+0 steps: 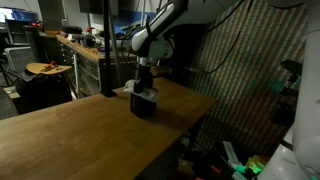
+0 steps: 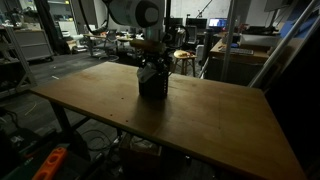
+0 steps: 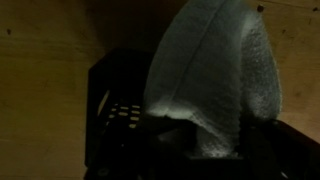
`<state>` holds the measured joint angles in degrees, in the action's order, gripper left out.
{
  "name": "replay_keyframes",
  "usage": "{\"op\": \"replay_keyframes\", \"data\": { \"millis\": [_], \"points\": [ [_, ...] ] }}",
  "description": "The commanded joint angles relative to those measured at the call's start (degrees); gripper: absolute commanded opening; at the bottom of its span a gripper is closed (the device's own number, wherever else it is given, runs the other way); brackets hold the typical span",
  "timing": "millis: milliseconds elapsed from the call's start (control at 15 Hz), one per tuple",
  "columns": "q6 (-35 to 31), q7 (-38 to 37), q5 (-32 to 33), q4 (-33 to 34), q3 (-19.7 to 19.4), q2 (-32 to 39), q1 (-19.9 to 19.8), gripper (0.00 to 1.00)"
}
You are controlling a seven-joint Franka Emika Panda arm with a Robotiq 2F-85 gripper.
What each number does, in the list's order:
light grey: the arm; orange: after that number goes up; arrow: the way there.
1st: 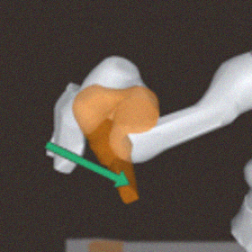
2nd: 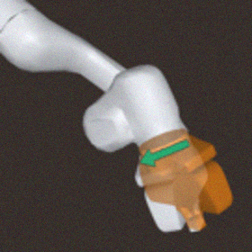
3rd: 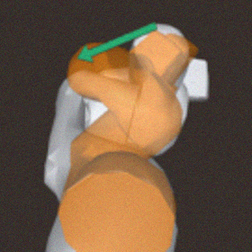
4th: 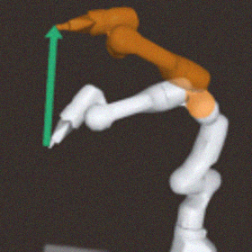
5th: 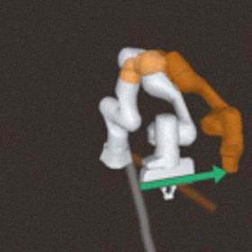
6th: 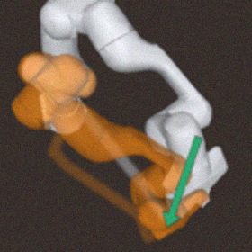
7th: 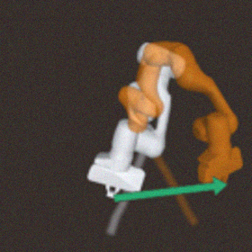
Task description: Put the white towel in the black box
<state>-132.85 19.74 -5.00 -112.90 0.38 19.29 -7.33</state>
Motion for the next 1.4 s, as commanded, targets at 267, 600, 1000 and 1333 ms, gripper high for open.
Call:
{"op": "replay_keyframes", "data": {
  "millis": [267, 600, 1000, 1333],
  "points": [
    [0.26, 0.24, -2.09, -0.2, 0.21, 0.08, -0.64, 0.3],
    [0.22, -0.12, -1.6, -0.68, -0.3, -1.48, -0.77, 0.61],
    [-0.32, -0.35, -1.16, -1.78, -0.6, -3.77, -0.58, 1.0],
    [-0.7, -0.17, -0.9, -2.53, -0.79, -6.14, -0.47, 1.0]
  ]
}}
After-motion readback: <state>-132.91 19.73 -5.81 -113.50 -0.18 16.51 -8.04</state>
